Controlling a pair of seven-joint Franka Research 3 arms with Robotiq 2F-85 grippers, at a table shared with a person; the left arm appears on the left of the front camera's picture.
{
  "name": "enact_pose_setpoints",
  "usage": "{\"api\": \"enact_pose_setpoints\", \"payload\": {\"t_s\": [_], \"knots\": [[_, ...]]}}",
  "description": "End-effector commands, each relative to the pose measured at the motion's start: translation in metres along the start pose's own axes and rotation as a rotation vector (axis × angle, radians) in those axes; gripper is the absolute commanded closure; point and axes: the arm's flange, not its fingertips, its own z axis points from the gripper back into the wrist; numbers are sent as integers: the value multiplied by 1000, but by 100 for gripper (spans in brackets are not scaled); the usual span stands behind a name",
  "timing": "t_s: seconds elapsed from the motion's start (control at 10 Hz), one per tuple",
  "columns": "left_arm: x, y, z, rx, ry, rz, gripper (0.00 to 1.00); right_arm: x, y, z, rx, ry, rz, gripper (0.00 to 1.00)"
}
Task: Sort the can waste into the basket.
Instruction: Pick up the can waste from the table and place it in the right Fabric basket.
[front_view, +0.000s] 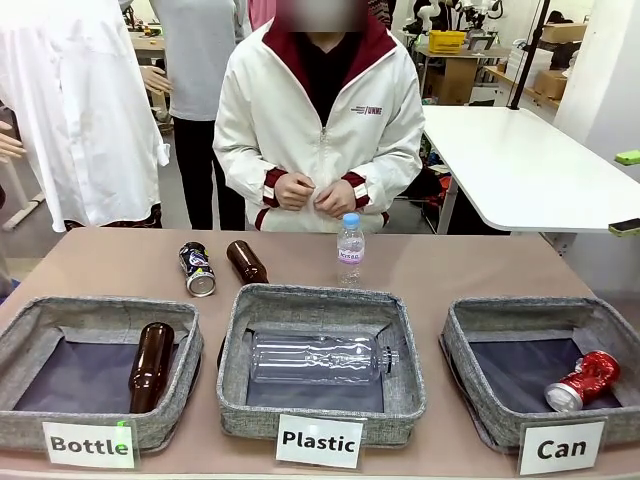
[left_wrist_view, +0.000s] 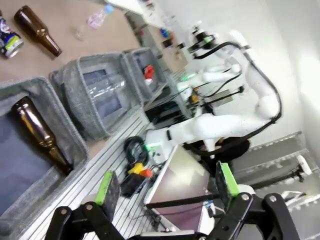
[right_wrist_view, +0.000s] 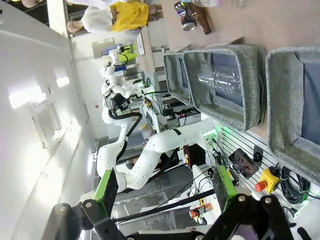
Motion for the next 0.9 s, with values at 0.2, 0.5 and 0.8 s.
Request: {"api": "enact_pose_setpoints", "payload": {"t_s": [0.2,0.5,0.8], "knots": [[99,-13,-100,662,250,186,0,-2,1,3,-2,11,20,0],[135,0,-171,1156,334,91,0,-2,1,3,-2,11,20,0],[124,-12,-172,918,229,38,0,-2,1,3,-2,11,20,0]]}}
